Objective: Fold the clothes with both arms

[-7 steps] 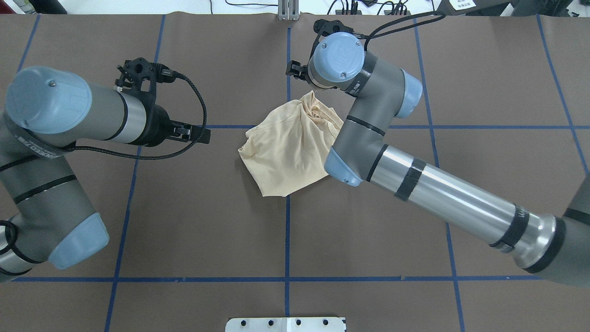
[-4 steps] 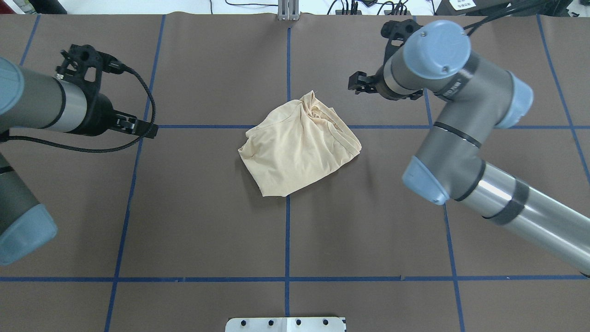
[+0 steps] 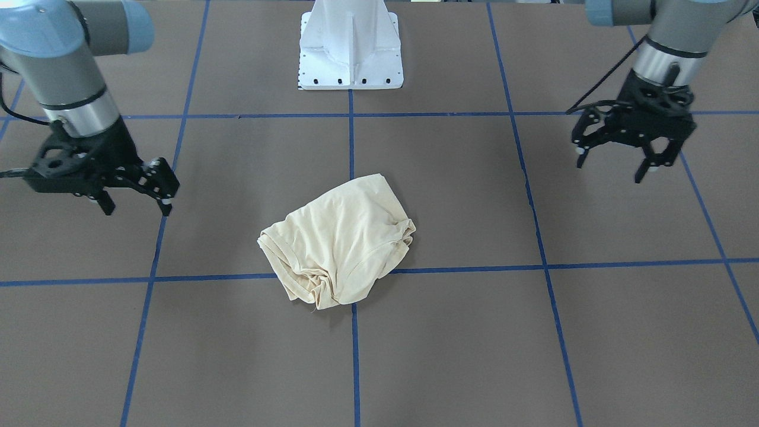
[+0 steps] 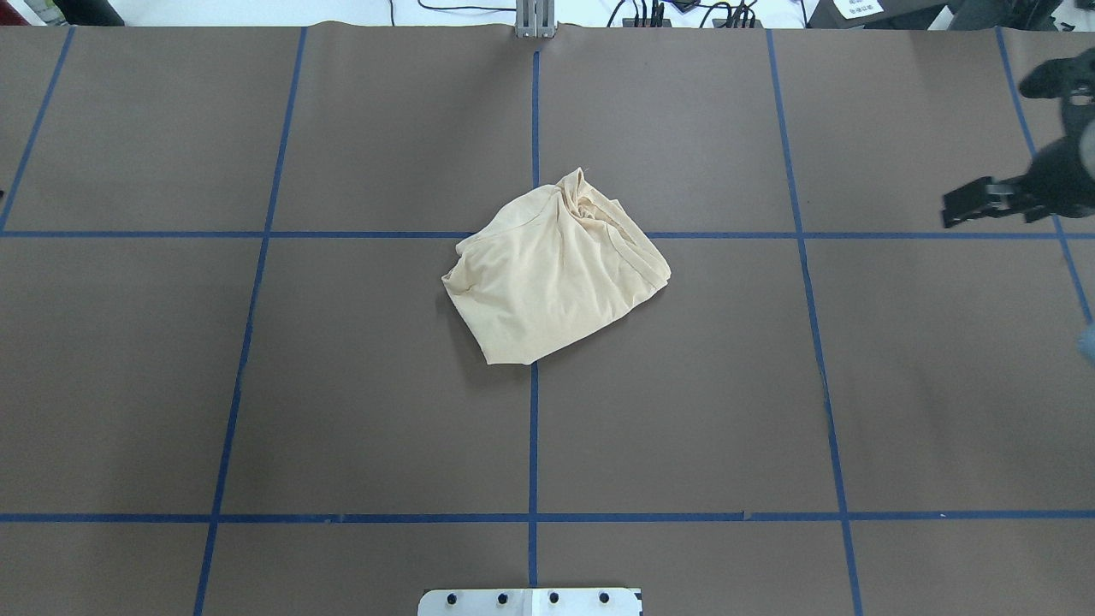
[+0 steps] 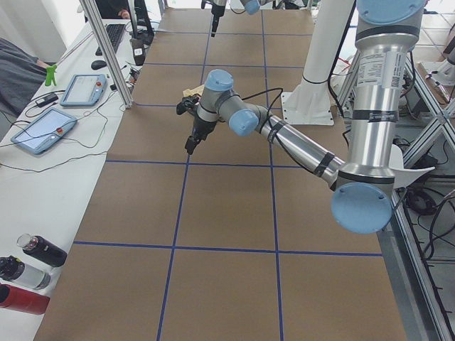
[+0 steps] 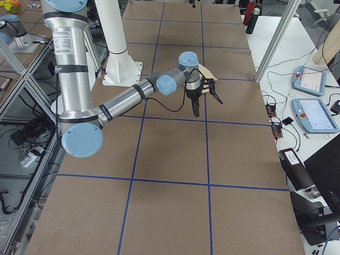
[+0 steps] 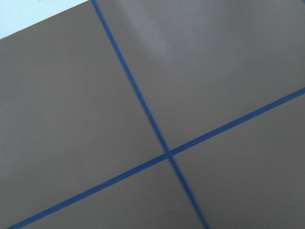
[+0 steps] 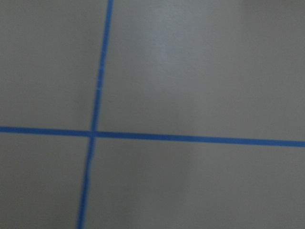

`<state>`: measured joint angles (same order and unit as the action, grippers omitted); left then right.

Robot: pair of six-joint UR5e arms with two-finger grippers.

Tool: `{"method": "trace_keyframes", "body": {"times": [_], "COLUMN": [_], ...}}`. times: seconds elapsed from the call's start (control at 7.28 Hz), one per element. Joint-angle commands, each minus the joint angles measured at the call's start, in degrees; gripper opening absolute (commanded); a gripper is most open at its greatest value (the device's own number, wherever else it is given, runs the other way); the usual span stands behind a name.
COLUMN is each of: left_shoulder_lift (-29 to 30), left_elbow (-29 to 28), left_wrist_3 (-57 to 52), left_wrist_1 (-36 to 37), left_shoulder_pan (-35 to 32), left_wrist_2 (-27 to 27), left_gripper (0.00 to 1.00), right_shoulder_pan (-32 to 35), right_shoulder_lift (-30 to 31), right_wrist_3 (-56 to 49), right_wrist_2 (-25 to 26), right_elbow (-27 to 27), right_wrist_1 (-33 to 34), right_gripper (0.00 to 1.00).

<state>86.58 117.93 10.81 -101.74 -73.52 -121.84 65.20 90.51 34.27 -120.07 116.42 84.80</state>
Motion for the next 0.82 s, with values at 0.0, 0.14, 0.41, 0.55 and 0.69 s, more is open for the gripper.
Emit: {"method": "trace_keyframes", "body": {"times": [0.0,0.14,0.41,0.55,0.69], "left_shoulder_lift": [-7.9,-11.5,-14.4,-13.6,-12.1], "left_elbow": [-0.6,-1.7,-8.9,-12.3,-11.9], "left_wrist_3": [-2.8,-2.8,-9.5,-13.8,-14.0], "left_wrist_1": [0.0,0.0,0.4,5.9,13.2], "left_shoulder_pan": [-8.5,-8.7,-10.9,-14.9,-15.0], "left_wrist_2": [-3.0,-3.0,-3.6,-10.5,-12.5], "left_gripper": [1.0,1.0,1.0,1.0,1.0], "right_shoulder_pan": [17.6,23.1,28.4,30.1,31.1], "right_shoulder_lift": [11.1,13.6,15.6,15.6,15.6], "right_wrist_3": [-22.0,-30.0,-41.6,-45.1,-44.6], "right_wrist_2": [-13.1,-15.2,-14.8,-14.5,-14.5], "right_elbow": [-4.7,-8.8,-18.2,-19.5,-19.6], "right_wrist_1": [-0.1,-0.1,-0.1,-0.1,0.3], "right_gripper": [1.0,1.0,1.0,1.0,1.0]}}
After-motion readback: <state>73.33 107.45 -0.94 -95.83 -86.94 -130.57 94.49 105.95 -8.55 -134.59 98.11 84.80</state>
